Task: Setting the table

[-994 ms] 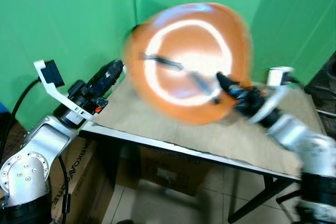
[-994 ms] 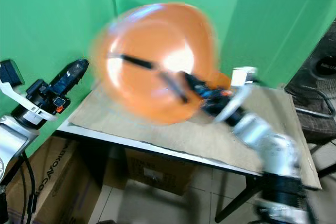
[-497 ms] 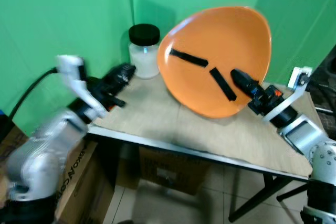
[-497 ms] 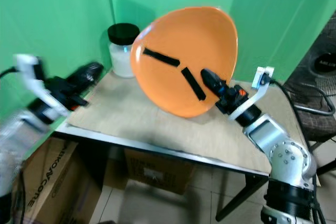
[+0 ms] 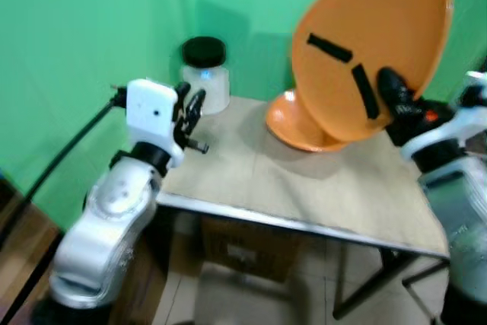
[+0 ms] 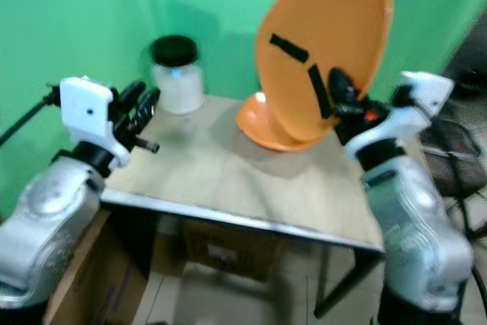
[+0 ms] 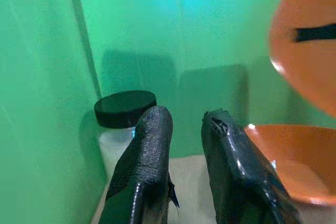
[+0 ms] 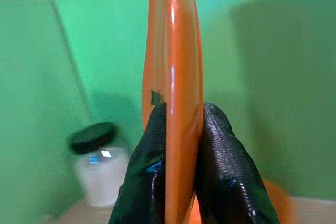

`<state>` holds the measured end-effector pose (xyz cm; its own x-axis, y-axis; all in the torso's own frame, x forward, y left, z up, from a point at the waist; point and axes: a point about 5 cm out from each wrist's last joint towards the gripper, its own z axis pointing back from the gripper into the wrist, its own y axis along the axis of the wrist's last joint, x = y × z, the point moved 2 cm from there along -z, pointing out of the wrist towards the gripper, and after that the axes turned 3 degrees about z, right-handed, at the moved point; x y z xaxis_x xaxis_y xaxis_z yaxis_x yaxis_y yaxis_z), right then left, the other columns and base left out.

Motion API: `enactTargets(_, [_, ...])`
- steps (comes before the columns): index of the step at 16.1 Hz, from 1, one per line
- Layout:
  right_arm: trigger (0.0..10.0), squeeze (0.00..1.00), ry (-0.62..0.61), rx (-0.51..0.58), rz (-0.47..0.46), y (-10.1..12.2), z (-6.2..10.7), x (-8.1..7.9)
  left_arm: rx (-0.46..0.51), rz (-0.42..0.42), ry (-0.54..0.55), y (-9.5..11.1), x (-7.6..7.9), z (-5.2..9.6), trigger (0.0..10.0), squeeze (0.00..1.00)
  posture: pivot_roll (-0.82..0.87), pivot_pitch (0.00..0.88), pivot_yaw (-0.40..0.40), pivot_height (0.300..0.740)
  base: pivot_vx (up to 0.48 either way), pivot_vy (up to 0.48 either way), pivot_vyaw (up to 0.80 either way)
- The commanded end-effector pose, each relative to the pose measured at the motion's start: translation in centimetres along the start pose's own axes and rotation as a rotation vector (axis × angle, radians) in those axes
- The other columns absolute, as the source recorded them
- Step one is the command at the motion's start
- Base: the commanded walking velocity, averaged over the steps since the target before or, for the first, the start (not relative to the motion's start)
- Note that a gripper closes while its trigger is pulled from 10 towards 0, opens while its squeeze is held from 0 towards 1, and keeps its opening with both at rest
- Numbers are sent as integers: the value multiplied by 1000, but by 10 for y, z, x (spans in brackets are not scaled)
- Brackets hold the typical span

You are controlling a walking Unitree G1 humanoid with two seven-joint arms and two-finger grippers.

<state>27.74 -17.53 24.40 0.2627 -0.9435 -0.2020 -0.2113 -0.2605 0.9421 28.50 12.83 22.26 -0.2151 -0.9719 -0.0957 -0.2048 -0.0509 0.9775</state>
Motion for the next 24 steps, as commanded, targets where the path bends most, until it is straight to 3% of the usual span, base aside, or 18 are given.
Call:
enactTargets(1, [10000,0,-4,80,34,14,1,-10,15,-12,50,2,-1,-4,10000,0,-62,12,0,740,0,0,-800])
enactTargets(4, [10000,0,-26,107,90,15,0,-18,34,-21,92,9,-8,-3,10000,0,-56,15,-6,740,0,0,-800])
enactTargets(6, [10000,0,-56,137,206,21,-4,-17,32,-72,148,7,-20,1,10000,0,-51,15,-21,740,0,0,-800])
enactTargets(8, [10000,0,-89,158,232,24,-6,-13,49,-80,181,11,-25,2,10000,0,-42,15,-32,740,0,0,-800])
enactTargets(11, [10000,0,-115,152,238,21,-8,-10,39,-77,213,9,-28,5,10000,0,-39,10,-37,740,0,0,-800])
enactTargets(14, [10000,0,-124,80,278,4,-8,-9,10,-54,247,1,-34,10,10000,0,-39,1,-37,740,0,0,-800])
enactTargets(24, [10000,0,-129,5,298,-14,-7,-1,7,-62,252,-2,-36,7,10000,0,-44,0,-35,740,0,-24,-800])
